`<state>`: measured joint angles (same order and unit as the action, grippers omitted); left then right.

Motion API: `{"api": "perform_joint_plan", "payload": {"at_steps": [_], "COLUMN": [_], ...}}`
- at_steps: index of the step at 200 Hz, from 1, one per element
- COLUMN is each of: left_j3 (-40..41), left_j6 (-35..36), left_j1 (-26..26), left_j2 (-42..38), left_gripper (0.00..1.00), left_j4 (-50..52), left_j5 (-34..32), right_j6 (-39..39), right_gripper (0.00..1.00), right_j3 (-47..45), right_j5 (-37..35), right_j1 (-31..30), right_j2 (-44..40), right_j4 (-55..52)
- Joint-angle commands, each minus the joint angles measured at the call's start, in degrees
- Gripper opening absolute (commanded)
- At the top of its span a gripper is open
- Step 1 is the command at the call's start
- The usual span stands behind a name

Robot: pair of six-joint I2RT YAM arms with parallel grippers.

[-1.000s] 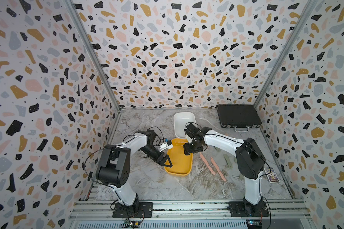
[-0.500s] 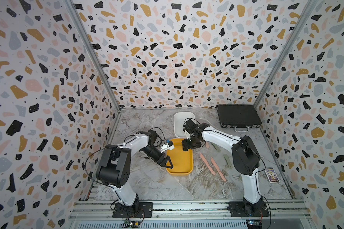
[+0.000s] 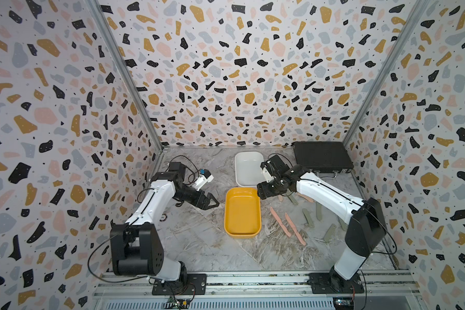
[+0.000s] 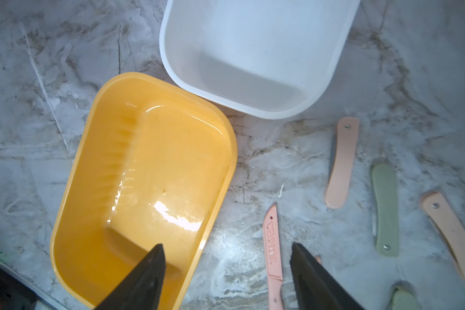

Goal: Place the fruit knives into the storage box by color
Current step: Move the storage box to the center of the board, then pick up the fruit knife from the center of the board.

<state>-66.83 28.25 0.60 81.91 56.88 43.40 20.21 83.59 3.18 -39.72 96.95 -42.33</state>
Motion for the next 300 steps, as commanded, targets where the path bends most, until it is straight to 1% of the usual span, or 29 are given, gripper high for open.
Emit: {"api": "perform_joint_plan", "payload": {"at_steps": [1, 26, 39, 55, 65, 85, 110, 119, 139, 153, 175, 185, 227, 300], "left_j3": [-0.74, 1.83, 2.47, 2.97, 2.48, 2.52, 6.46, 7.54, 8.30, 9.65, 10.63, 10.75, 11.10, 10.75], "left_j6": [-3.69, -7.61, -8.84, -12.58, -12.98, -16.04, -20.78, -21.07, -18.98, -19.64, -19.56, -19.49, -18.74, -17.98], "left_j1": [-0.16, -0.13, -0.10, -0.14, -0.14, -0.12, -0.33, -0.70, -2.24, -3.17, -5.89, -6.68, -9.09, -9.38], "left_j2": [-4.93, -9.75, -11.99, -14.72, -15.83, -17.88, -19.25, -19.09, -18.71, -18.56, -18.08, -17.84, -16.24, -15.10], "left_gripper": [0.99, 0.99, 0.99, 0.99, 0.99, 0.99, 0.99, 0.99, 0.99, 0.99, 0.99, 0.99, 0.99, 0.99], "left_j4": [1.60, -1.32, -3.00, -5.95, -5.36, -5.70, -9.23, -9.87, -9.30, -11.26, -12.86, -13.33, -12.83, -12.23], "left_j5": [1.65, 6.21, 6.71, 7.41, 9.49, 13.89, 22.30, 23.35, 20.44, 18.56, 13.08, 11.97, 9.73, 9.34], "right_j6": [-0.54, 1.32, 2.28, 3.65, 4.60, 6.42, 8.49, 8.94, 9.49, 9.71, 10.20, 10.35, 10.14, 10.00], "right_gripper": [0.75, 0.74, 0.73, 0.73, 0.73, 0.73, 0.72, 0.72, 0.72, 0.72, 0.71, 0.71, 0.68, 0.60], "right_j3": [-5.62, -13.39, -17.59, -21.84, -24.14, -28.70, -32.70, -33.20, -33.71, -33.91, -34.17, -34.15, -33.85, -35.77], "right_j5": [-2.65, -2.81, -2.88, -3.68, -3.93, -3.87, -3.38, -3.27, -3.70, -4.06, -4.31, -4.69, -5.15, -6.92], "right_j1": [0.00, 0.00, 0.00, -0.09, -0.09, -0.26, -0.68, -0.99, -1.71, -2.01, -2.15, -2.26, -2.37, -2.99], "right_j2": [-3.41, -8.17, -10.62, -12.98, -14.02, -15.61, -16.48, -16.44, -16.05, -15.50, -14.29, -13.56, -10.81, -9.47], "right_j4": [-1.19, 0.92, 2.59, 3.47, 3.87, 5.59, 7.83, 8.05, 8.38, 8.85, 9.99, 10.21, 10.31, 9.02]}}
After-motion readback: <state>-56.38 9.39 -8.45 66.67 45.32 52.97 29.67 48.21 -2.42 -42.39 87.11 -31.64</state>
